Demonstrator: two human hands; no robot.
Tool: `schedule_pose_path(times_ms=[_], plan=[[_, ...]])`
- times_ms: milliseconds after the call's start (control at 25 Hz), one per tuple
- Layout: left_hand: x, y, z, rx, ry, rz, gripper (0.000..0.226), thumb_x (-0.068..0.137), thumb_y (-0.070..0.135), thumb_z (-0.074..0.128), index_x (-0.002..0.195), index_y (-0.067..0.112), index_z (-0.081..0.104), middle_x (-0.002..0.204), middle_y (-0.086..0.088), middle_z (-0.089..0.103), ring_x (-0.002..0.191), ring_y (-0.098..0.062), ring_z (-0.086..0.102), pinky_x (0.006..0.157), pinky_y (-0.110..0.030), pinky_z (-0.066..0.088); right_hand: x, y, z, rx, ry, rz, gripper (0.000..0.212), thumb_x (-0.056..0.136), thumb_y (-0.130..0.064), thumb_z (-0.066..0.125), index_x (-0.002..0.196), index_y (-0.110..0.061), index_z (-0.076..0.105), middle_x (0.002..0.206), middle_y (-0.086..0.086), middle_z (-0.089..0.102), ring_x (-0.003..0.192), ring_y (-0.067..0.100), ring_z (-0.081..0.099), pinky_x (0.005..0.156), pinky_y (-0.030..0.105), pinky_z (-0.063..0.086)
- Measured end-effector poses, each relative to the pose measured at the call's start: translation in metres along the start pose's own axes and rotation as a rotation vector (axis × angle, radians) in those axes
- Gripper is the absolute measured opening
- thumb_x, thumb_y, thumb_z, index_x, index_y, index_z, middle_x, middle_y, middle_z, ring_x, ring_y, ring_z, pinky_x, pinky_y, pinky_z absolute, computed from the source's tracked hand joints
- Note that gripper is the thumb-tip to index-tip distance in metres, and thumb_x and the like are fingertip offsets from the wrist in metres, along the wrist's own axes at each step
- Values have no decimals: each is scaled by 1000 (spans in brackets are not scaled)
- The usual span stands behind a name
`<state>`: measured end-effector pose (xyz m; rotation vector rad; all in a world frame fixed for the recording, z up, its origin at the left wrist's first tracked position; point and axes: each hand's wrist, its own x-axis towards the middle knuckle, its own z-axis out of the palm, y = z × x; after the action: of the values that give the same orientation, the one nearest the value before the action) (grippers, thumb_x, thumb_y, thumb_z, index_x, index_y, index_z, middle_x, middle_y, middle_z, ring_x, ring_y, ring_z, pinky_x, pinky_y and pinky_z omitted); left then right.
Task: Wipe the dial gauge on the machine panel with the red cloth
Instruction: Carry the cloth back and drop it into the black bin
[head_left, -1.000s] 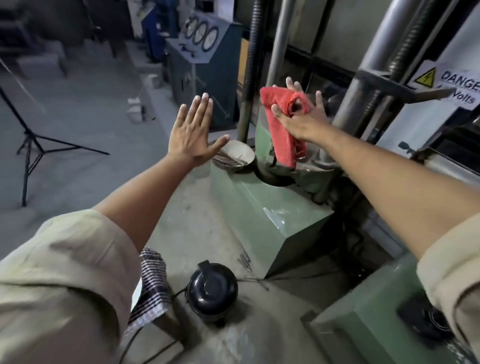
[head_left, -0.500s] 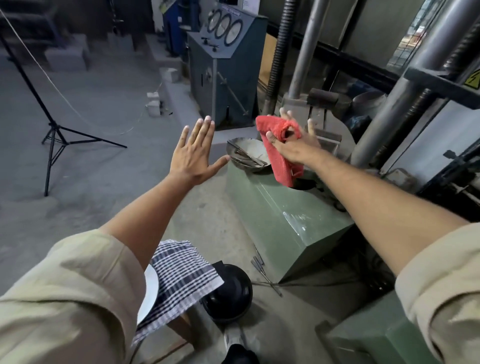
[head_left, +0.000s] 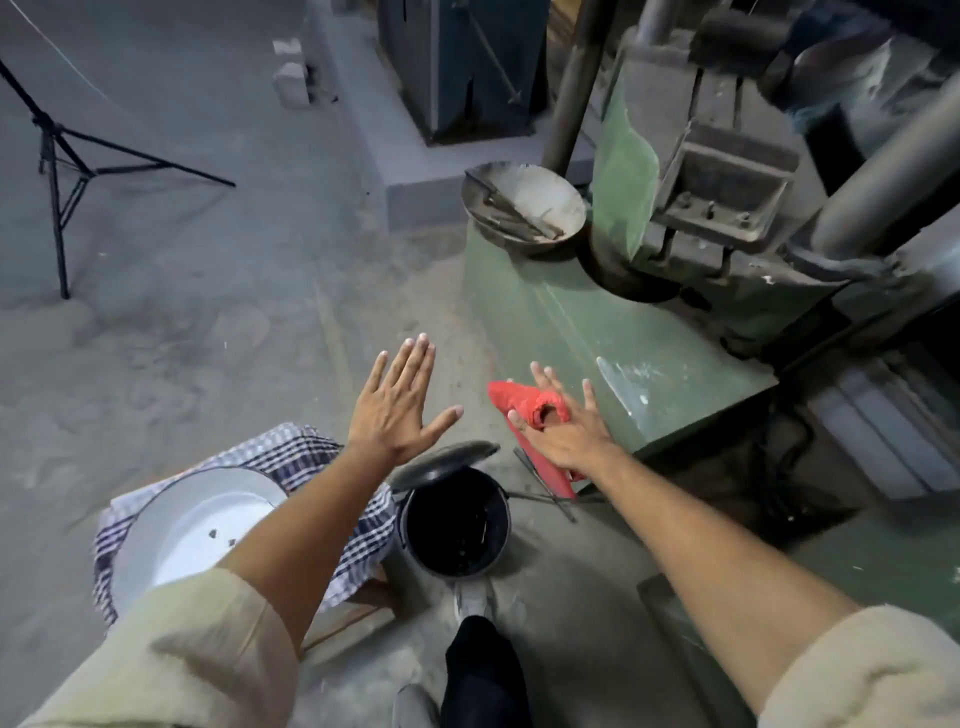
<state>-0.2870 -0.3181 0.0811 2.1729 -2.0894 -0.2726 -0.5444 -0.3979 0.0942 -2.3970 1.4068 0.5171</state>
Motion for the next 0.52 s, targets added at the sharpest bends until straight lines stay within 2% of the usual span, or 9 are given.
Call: schedule_pose_path(times_ms=[240, 320, 520], plan=[[-13, -11, 116, -18, -178, -50, 106, 92, 82, 10, 172, 14, -1, 180, -3, -9, 168, -20, -10, 137, -45, -5, 13, 9, 157, -107, -231, -56, 80, 104, -74, 11, 157, -26, 48, 170, -8, -39, 160, 10, -28, 130, 60, -14], [-14, -20, 141, -9, -202, -56, 106, 92, 82, 8, 172, 14, -3, 179, -4, -13, 167, -20, -12, 137, -46, -7, 20, 3, 192, -166, -244, -112, 81, 104, -74, 12, 158, -27, 47, 171, -7, -37, 161, 12, -27, 129, 62, -15], [-8, -47, 187, 63, -262, -70, 102, 95, 83, 5, 170, 15, -14, 176, -3, -23, 166, -20, -19, 136, -45, -12, 65, -17, 248, -254, -243, -165, 73, 105, -73, 20, 167, -36, 29, 174, 0, -32, 162, 19, -26, 128, 66, -11]])
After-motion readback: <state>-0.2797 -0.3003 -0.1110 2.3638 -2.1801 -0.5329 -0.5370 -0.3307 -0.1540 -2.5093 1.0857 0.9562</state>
